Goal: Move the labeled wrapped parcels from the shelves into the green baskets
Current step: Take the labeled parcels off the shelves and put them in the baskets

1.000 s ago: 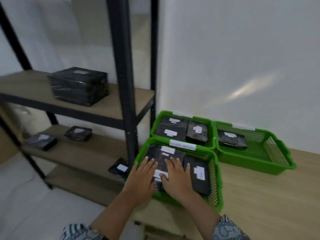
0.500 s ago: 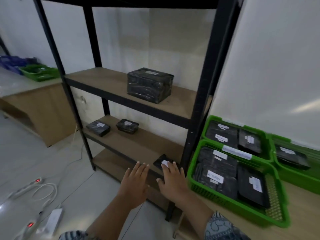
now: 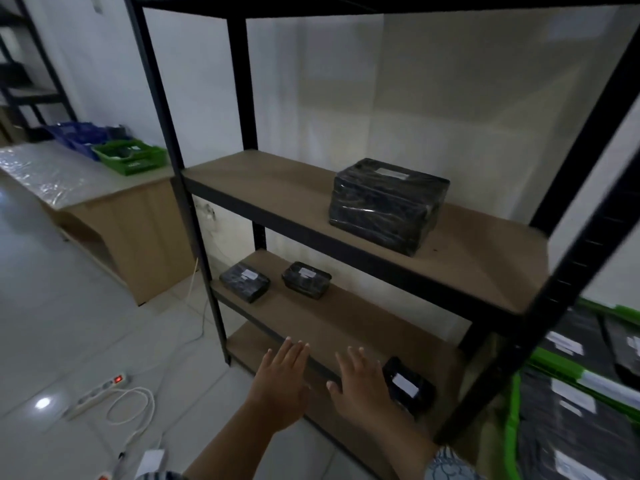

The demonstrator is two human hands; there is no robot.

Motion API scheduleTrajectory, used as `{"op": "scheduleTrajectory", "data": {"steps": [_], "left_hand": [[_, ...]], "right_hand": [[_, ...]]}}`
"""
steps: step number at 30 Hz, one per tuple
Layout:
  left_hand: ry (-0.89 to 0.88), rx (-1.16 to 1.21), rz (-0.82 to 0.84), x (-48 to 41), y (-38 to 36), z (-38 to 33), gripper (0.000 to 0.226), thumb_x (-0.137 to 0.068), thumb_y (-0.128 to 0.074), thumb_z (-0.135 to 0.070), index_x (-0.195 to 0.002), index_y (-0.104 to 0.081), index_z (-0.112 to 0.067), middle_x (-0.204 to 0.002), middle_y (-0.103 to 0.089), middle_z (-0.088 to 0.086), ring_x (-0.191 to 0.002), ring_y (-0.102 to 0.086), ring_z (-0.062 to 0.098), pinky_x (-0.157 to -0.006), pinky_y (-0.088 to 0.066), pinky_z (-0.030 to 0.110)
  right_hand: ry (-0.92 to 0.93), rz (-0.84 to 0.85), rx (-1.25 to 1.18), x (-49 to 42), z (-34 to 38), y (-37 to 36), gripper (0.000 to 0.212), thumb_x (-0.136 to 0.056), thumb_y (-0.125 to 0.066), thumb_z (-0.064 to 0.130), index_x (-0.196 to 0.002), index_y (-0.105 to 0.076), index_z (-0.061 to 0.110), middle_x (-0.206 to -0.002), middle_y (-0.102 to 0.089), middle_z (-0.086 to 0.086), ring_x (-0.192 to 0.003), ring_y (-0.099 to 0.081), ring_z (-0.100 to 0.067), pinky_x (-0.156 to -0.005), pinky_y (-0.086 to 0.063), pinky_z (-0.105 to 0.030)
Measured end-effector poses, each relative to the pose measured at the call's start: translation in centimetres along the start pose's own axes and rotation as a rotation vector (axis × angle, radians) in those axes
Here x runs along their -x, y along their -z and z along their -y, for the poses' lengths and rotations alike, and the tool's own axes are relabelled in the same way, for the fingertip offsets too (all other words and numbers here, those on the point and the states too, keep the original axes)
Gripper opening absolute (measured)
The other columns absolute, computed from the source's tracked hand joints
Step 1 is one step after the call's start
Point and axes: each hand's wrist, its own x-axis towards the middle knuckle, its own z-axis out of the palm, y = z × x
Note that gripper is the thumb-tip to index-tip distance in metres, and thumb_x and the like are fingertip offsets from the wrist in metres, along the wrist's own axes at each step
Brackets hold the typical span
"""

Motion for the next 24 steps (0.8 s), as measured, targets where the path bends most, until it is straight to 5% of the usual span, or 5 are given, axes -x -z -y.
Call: {"op": "scheduleTrajectory", "data": {"steps": [9, 24], "left_hand": [[0.016, 0.013, 0.084, -6.5, 0.4, 9.9, 0.069, -0.095, -0.04, -0.03, -0.149, 0.001, -0.017, -0.158, 0.0, 0.003, -0.143, 0.009, 0.02, -0.116, 0.0, 0.044], [-0.322, -0.051, 0.217, -23.1, -2.7, 24.7, 0.065, -0.094, -0.031, -0.034, -0.149, -0.005, -0.012, -0.157, -0.006, 0.005, -0.144, 0.002, 0.022, -0.116, -0.009, 0.039]], "right_hand": [[-0.086, 0.071, -0.026, -10.3, 4.5, -0.6, 0.062, -0.099, -0.032, 0.044, -0.152, -0.013, 0.019, -0.161, -0.002, -0.008, -0.148, 0.004, -0.028, -0.119, -0.001, -0.047], [-0.476, 0.069, -0.182, -25.7, 8.9, -2.5, 0.059, -0.1, -0.033, 0.04, -0.151, -0.014, 0.019, -0.16, -0.006, -0.002, -0.148, 0.001, -0.026, -0.119, -0.008, -0.046]]}}
